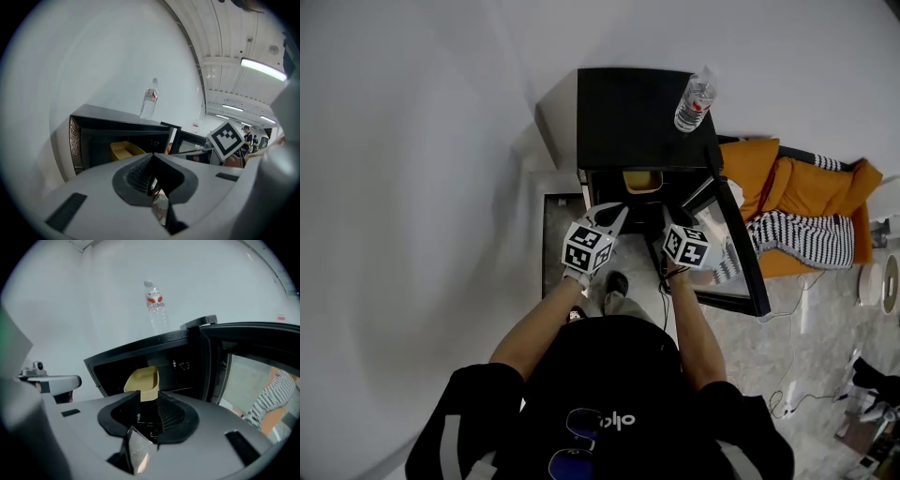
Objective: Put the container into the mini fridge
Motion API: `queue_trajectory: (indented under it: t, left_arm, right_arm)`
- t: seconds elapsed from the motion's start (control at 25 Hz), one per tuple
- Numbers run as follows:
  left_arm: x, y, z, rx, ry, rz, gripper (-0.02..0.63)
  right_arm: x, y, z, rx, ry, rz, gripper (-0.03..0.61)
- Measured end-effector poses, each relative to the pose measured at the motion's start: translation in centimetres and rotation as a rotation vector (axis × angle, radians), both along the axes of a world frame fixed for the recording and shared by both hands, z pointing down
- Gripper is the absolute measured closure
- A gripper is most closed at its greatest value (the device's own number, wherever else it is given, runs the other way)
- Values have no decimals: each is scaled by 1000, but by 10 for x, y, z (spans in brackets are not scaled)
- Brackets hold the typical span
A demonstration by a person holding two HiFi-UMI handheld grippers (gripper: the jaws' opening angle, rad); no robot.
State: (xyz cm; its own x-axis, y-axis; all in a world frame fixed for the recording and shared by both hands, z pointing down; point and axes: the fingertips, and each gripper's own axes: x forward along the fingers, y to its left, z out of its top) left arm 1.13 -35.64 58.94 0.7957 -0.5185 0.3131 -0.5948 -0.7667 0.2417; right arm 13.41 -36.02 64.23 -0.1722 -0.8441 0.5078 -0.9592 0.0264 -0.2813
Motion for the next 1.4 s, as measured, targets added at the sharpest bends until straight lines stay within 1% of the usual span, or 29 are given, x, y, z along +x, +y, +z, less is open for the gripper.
queue_trajectory:
  t: [0.2, 0.56, 0.92, 1.4]
  left_arm:
    - [-15, 23, -7, 7, 7, 13, 607]
    - [-47, 60, -9, 8, 9, 18, 607]
    - [-67, 87, -14, 15, 16, 15, 607]
    - [-81, 100, -21, 20, 34, 7, 607]
  right_arm:
    - [-17, 37, -12, 7, 7, -2, 465]
    - [-43, 95, -39, 49, 24, 4, 570]
    - [-65, 133, -61, 91, 24, -28, 571]
    - [-78, 152, -69, 105, 24, -44, 572]
